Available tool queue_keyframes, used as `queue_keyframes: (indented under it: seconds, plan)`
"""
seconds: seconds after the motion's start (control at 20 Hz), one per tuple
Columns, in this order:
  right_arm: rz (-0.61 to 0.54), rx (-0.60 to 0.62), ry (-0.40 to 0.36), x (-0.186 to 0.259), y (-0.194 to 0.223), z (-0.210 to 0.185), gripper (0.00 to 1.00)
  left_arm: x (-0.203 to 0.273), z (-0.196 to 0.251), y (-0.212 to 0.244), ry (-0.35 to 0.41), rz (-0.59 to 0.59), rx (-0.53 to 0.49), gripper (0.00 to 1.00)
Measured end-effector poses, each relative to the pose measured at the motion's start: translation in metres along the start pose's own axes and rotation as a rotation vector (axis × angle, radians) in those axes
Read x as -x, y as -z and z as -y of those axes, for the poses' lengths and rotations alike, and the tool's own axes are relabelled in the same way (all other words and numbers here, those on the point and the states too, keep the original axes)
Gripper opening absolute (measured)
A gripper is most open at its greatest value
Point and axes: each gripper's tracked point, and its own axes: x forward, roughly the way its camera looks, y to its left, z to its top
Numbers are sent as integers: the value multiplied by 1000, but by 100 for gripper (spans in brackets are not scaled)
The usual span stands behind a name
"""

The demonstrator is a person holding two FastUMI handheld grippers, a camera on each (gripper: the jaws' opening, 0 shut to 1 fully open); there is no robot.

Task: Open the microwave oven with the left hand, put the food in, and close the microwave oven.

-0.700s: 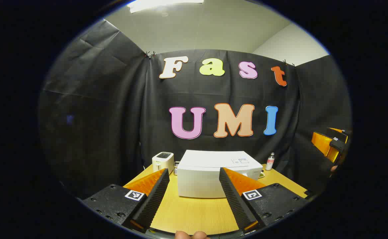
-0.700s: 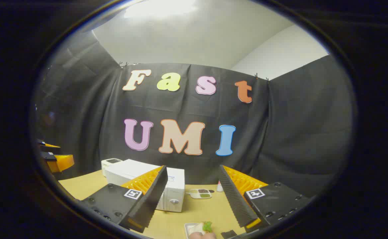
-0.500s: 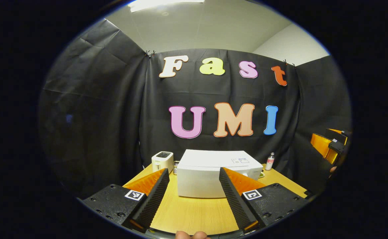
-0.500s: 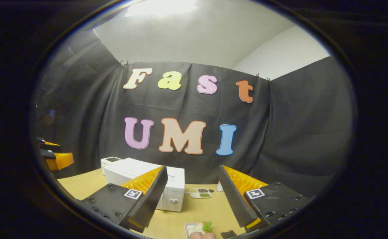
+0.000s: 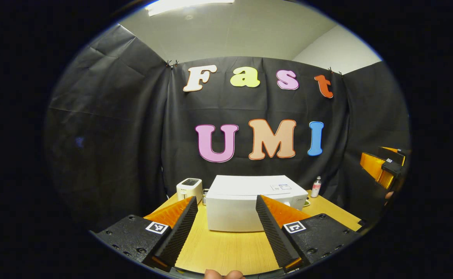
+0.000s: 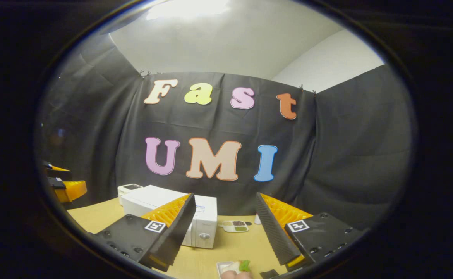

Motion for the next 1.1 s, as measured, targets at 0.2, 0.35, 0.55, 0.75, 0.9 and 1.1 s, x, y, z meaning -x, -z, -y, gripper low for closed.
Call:
queue_keyframes:
  seconds: [0.2,0.35,0.55,0.75,0.9,1.1]
  plan:
    - [-2,-11,3,-2,-1,3,97,-4,1,0,1,0,-6,92]
    - [0,-10,5,-1,0,4,96,-4,1,0,2,-3,-4,92]
    - [-6,-20,4,1,2,6,96,-4,6,1,9,-2,-11,92]
    - [-1,-17,4,2,0,9,96,-2,11,1,14,4,-14,92]
    - [-5,-20,1,1,2,10,97,-4,14,4,14,4,-11,92]
    - [-4,-20,-1,1,1,16,97,-14,19,17,19,-20,1,93]
